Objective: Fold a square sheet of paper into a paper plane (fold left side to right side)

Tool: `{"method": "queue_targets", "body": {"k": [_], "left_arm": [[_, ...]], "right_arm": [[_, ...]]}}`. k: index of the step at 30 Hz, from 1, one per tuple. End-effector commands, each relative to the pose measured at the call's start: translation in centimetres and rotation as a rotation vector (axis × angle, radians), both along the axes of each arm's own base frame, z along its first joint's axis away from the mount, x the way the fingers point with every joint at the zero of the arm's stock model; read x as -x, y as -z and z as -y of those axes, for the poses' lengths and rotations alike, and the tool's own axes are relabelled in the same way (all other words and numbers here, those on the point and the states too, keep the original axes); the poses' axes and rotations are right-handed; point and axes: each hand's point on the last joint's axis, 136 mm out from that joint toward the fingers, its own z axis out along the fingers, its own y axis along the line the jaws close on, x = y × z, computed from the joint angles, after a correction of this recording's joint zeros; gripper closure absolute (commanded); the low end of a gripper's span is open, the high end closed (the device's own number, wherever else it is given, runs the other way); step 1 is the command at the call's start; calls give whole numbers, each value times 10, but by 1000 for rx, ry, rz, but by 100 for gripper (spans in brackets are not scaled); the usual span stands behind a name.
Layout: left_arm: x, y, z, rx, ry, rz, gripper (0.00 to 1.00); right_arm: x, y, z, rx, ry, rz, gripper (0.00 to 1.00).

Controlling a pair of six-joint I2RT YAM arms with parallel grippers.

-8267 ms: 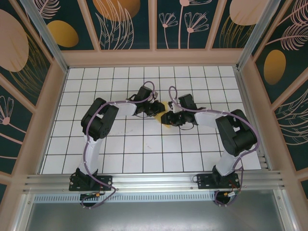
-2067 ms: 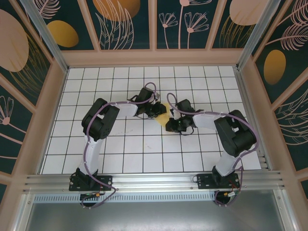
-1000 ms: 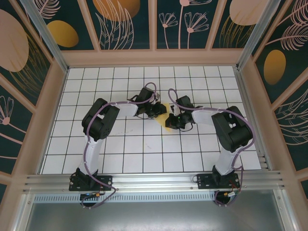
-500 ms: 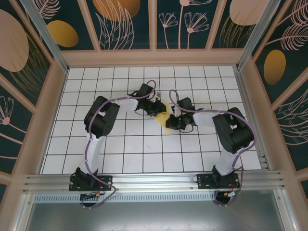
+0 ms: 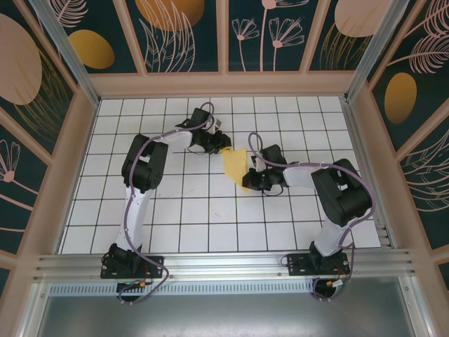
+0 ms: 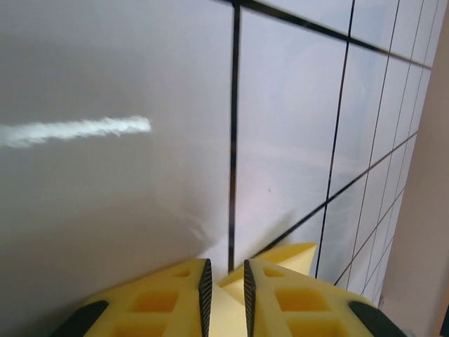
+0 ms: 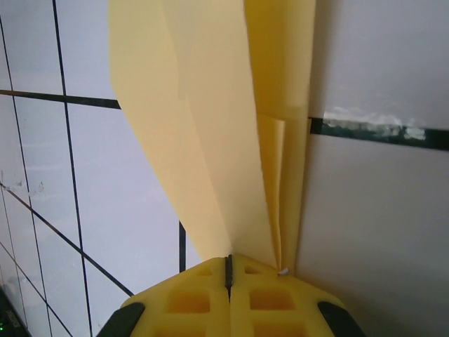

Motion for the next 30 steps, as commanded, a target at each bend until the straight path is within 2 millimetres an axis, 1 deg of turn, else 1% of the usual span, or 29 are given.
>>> {"method": "queue_targets", "body": {"k": [1, 3, 4, 6, 7, 9, 11, 12, 14, 16, 18, 21, 24, 26, 30], "left_arm": [[-40, 28, -47, -151, -116, 79, 76], [-44, 17, -49, -145, -115, 106, 76], [-46, 8, -50, -143, -116, 126, 76], [-48, -11, -54, -138, -122, 160, 76], [-48, -24, -57, -135, -126, 184, 76], [-44, -46, -62, -144, -133, 228, 76], [-32, -64, -66, -130, -139, 254, 76], [-26, -69, -66, -110, -140, 259, 76], [-7, -79, -65, -62, -135, 260, 76], [12, -82, -60, -46, -117, 256, 77], [34, -80, -49, -24, -84, 239, 78], [67, -72, -23, 16, -26, 198, 80], [96, -63, 10, 56, 40, 160, 81], [109, -57, 28, 81, 66, 140, 82], [120, -46, 44, 80, 93, 105, 82]], "right_arm": [[62, 52, 48, 218, 39, -265, 100], [59, 51, 47, 211, 42, -259, 100], [58, 50, 46, 209, 43, -256, 100], [55, 49, 45, 204, 43, -246, 100], [53, 49, 45, 205, 45, -244, 100], [52, 50, 45, 208, 45, -239, 100], [50, 50, 46, 213, 49, -233, 100], [50, 50, 46, 212, 50, -230, 100], [50, 51, 46, 211, 53, -227, 100], [49, 51, 46, 208, 55, -223, 100], [49, 52, 47, 208, 58, -223, 100], [48, 50, 46, 204, 59, -217, 100], [48, 51, 47, 208, 59, -216, 100], [48, 51, 47, 209, 60, -217, 100], [48, 51, 48, 210, 60, -217, 100]]}}
